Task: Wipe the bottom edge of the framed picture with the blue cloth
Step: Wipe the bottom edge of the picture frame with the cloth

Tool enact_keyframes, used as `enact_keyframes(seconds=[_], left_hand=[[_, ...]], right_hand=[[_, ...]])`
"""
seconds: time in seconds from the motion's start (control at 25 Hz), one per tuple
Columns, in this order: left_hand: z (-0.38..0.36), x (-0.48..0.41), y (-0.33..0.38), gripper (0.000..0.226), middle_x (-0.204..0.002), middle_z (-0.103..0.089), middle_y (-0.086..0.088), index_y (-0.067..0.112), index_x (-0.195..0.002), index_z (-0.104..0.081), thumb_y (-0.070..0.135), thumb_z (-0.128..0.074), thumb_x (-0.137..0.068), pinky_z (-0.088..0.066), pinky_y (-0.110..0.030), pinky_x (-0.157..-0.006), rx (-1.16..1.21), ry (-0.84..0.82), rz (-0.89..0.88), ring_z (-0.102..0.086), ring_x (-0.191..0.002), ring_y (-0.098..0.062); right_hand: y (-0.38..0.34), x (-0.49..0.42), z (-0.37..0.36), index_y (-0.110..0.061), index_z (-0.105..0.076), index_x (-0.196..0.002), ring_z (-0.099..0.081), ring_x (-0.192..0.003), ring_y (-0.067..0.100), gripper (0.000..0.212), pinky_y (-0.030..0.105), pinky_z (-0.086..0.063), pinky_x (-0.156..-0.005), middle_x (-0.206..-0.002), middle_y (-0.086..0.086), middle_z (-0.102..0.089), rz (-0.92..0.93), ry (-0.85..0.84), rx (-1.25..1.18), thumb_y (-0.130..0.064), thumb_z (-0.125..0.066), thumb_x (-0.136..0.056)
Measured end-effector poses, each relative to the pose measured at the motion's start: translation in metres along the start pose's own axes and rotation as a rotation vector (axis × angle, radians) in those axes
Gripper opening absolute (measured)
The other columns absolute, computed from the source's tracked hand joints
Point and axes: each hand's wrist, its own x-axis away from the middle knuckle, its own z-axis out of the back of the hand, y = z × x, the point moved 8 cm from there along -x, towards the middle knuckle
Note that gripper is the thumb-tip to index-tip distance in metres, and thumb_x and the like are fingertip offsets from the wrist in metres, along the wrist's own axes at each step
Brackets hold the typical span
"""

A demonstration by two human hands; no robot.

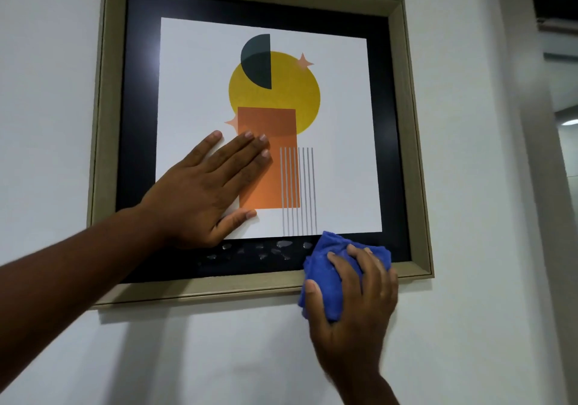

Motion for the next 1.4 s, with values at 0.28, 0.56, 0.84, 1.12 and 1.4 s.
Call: enact_keyframes(seconds=[0.28, 0.56, 0.84, 1.12, 1.4], left_hand=[[0.002, 0.004, -0.003, 0.077, -0.165, -0.011, -0.013, 0.009, -0.155, -0.009, 0.056, -0.022, -0.094, -0.014, -0.052, -0.124, 0.033, 0.016, 0.01, -0.008, -0.153, -0.027], [-0.001, 0.006, -0.003, 0.079, -0.165, -0.008, -0.016, 0.008, -0.155, -0.005, 0.056, -0.019, -0.094, -0.008, -0.052, -0.125, 0.066, 0.036, 0.014, -0.005, -0.153, -0.029], [0.001, 0.009, -0.002, 0.079, -0.165, -0.009, -0.017, 0.006, -0.154, -0.006, 0.056, -0.019, -0.094, -0.011, -0.054, -0.124, 0.046, 0.048, 0.001, -0.006, -0.153, -0.03], [0.0, 0.013, -0.005, 0.074, -0.166, -0.007, -0.013, 0.017, -0.156, -0.004, 0.058, -0.014, -0.095, -0.011, -0.052, -0.124, 0.044, 0.04, -0.11, -0.005, -0.153, -0.027], [-0.003, 0.009, -0.021, 0.077, -0.166, -0.005, -0.009, 0.016, -0.156, -0.002, 0.061, -0.013, -0.094, -0.011, -0.053, -0.124, 0.042, 0.044, -0.115, -0.003, -0.154, -0.025]], right_hand=[[-0.028, 0.001, -0.01, -0.019, -0.058, -0.113, -0.049, -0.127, 0.031, 0.037, 0.063, -0.031, -0.11, -0.127, 0.012, -0.059, 0.012, -0.018, -0.003, -0.046, -0.055, -0.087], [-0.034, 0.003, -0.015, -0.019, -0.059, -0.113, -0.048, -0.128, 0.028, 0.042, 0.061, -0.03, -0.11, -0.128, 0.01, -0.058, -0.058, -0.019, -0.022, -0.053, -0.053, -0.088], [-0.052, 0.005, -0.026, -0.023, -0.06, -0.109, -0.049, -0.125, 0.024, 0.035, 0.057, -0.03, -0.113, -0.124, 0.006, -0.059, -0.073, 0.007, -0.041, -0.049, -0.056, -0.087], [-0.045, 0.0, -0.023, -0.02, -0.062, -0.109, -0.049, -0.122, 0.027, 0.035, 0.059, -0.033, -0.109, -0.121, 0.009, -0.061, -0.132, 0.081, 0.041, -0.047, -0.056, -0.086], [-0.059, 0.006, -0.033, -0.023, -0.062, -0.114, -0.049, -0.127, 0.027, 0.039, 0.059, -0.029, -0.113, -0.126, 0.009, -0.06, -0.113, 0.077, 0.012, -0.051, -0.051, -0.09]])
